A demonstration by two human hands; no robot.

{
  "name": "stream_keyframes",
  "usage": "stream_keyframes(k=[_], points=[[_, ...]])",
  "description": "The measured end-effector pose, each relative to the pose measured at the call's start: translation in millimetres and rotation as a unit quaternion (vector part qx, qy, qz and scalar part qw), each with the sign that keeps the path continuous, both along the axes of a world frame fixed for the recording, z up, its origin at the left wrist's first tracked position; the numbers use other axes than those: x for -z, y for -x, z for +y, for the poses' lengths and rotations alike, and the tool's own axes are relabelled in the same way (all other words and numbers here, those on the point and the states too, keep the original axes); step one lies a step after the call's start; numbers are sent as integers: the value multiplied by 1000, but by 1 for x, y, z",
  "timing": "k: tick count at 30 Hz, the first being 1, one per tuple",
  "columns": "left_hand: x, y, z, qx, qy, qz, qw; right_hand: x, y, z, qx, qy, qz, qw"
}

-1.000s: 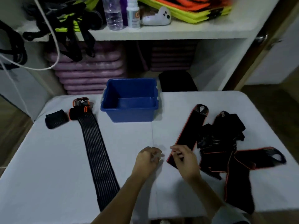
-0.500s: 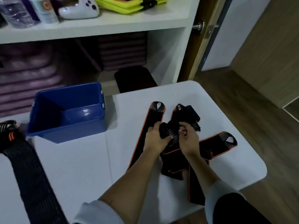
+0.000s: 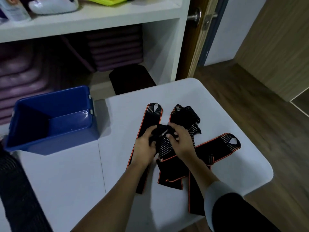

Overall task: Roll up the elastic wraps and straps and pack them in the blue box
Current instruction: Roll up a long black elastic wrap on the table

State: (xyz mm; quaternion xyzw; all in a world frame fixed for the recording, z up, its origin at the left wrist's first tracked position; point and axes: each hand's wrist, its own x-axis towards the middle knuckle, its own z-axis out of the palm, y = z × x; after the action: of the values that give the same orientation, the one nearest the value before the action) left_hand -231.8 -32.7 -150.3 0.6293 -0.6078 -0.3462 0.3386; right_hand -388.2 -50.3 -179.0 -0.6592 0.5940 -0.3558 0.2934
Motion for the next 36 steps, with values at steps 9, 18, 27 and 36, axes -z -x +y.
stream_keyframes(k=[9,18,27,36], points=[[-27,-61,11,-28,13,32,999,-25,-38,-23,-49,91,194,976],[-55,-125,33,-85,48,-12,995,-50,-91,-10,-213,-22,10,977],[-96,-177,39,-138,113,14,984,-98,-144,12,-251,6,-85,964],[-119,-208,57,-217,194,13,957,-137,-187,14,-290,-73,-144,943]])
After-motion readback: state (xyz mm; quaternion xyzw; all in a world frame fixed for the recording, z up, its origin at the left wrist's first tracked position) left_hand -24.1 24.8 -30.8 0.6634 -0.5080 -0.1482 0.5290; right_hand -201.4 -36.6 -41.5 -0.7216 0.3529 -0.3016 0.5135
